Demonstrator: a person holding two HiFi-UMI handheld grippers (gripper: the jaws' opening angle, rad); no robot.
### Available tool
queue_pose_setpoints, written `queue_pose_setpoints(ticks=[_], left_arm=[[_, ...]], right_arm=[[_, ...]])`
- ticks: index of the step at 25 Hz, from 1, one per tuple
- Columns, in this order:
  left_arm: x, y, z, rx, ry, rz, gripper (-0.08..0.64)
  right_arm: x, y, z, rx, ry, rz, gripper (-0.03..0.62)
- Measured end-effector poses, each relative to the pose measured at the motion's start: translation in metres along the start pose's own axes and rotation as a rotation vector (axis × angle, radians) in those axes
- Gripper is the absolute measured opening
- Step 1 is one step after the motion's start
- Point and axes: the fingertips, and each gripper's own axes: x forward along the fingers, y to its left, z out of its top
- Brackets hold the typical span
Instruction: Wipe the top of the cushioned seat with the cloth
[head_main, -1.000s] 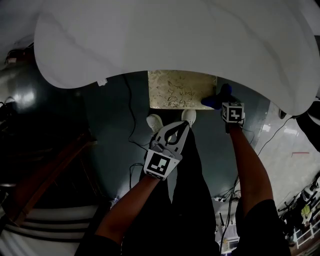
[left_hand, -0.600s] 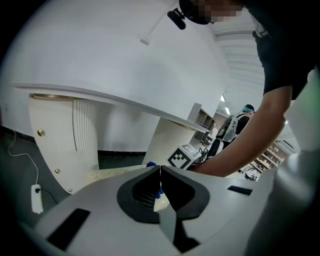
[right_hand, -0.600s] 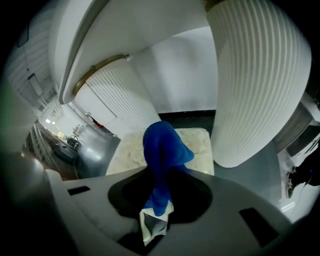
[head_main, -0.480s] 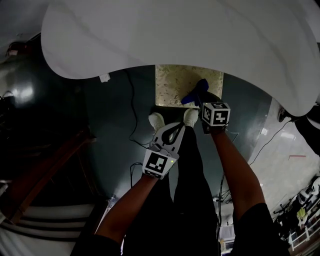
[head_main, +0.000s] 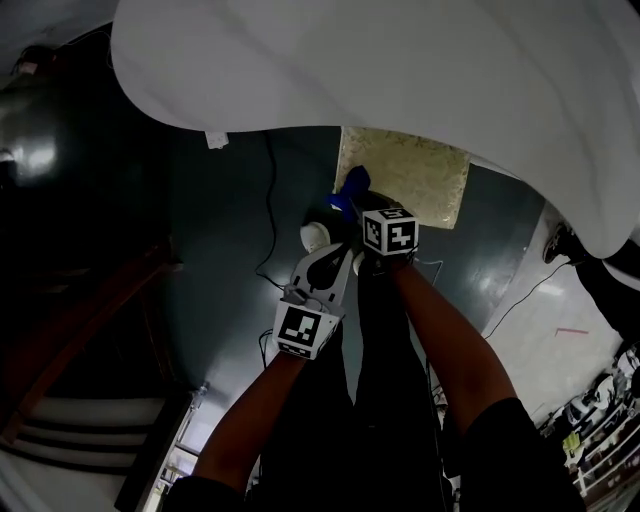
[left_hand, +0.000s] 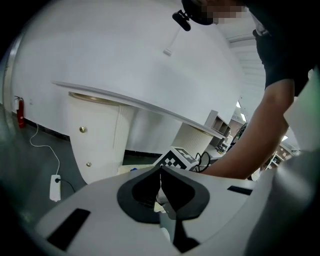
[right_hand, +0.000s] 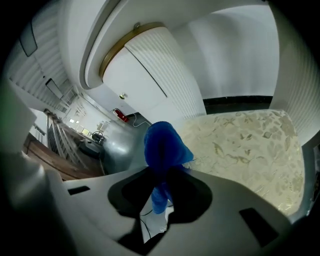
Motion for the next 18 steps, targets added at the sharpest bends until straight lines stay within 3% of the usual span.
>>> queue_pose_setpoints(ticks=[10, 18], left_arm=[[-0.035, 0.053, -0.013, -0.056, -0.024, 0.057, 0.015], [-0.042, 0.064, -0.032, -0.073, -0.016, 0.048, 0.015]], right_arm=[[0.047, 0.025, -0.042, 0.033, 0.127, -0.066, 0.097], [0.068, 0.006, -0.054, -0.050, 0.104, -0.096, 0.097]])
